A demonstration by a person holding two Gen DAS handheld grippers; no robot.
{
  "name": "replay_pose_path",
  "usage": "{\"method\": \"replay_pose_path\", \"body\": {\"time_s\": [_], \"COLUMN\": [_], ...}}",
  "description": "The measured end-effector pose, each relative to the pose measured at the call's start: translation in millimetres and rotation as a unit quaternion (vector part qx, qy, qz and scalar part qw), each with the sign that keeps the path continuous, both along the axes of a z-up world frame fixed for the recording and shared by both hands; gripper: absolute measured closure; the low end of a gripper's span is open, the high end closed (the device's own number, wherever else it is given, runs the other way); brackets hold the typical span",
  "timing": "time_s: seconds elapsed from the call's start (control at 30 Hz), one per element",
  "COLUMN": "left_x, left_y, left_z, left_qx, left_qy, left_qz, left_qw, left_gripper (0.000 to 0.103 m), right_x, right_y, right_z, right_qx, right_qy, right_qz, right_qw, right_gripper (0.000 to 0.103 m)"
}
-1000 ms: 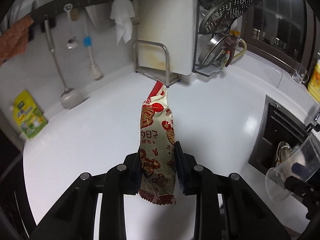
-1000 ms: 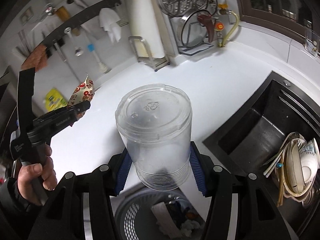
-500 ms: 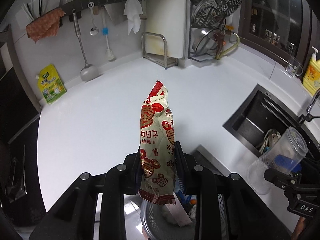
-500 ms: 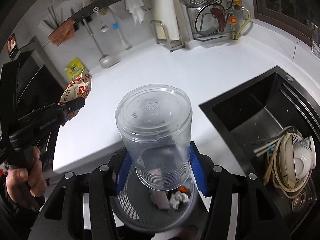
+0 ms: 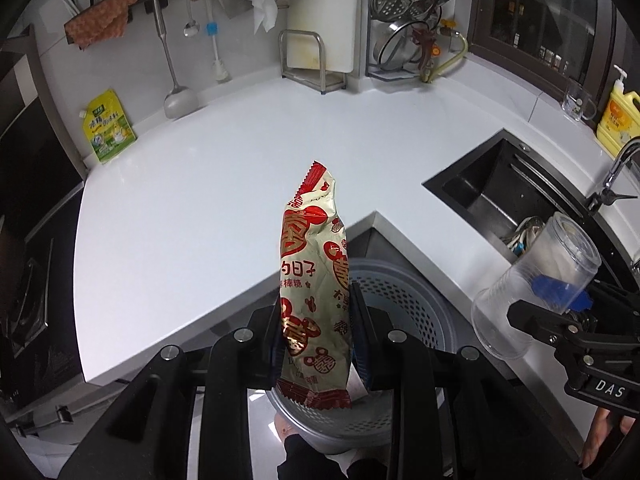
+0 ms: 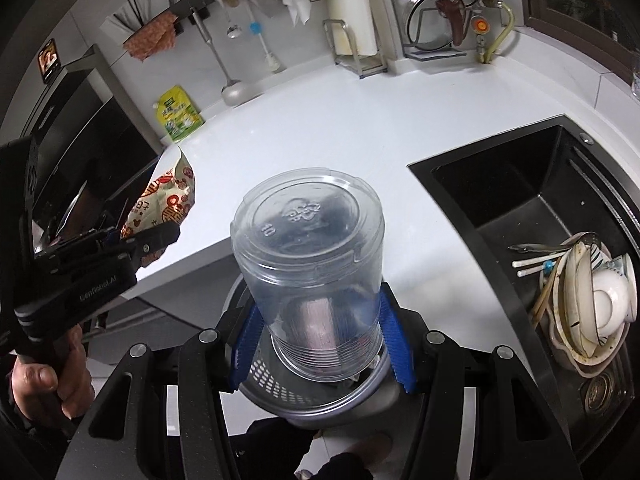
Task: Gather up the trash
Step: 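Carry the wrapper and cup over the grey bin with both tools, then open both tools to drop the wrapper and cup into the bin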
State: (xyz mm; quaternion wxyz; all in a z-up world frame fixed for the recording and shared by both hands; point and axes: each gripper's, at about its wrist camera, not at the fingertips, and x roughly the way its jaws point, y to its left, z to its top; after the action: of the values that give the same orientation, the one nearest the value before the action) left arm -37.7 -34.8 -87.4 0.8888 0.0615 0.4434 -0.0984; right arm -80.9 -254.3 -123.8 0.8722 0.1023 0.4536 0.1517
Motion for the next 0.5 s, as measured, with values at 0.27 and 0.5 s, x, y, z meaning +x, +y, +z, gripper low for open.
{"method": "replay_pose_path", "body": {"time_s": [0.27,0.5], "left_x": [-14,-19], "left_y": [5,1], "left_z": [-31,-61], "left_qx": [-0.004,-0.008], "left_qy": [0.035,0.071], "left_qz": [0.007,0.007], "left_qw": [0.9994,0.9974], "left_gripper": [0.075,0.075], "right_x": [3,1], "right_y": [11,21], "right_z": [-28,-52], "right_qx": [-0.007,-0.017], "right_qy": [0.024,0.047], "right_qz": [0.018,0.031], "right_qw": [1.0,0.998], "right_gripper": [0.05,0.05]}}
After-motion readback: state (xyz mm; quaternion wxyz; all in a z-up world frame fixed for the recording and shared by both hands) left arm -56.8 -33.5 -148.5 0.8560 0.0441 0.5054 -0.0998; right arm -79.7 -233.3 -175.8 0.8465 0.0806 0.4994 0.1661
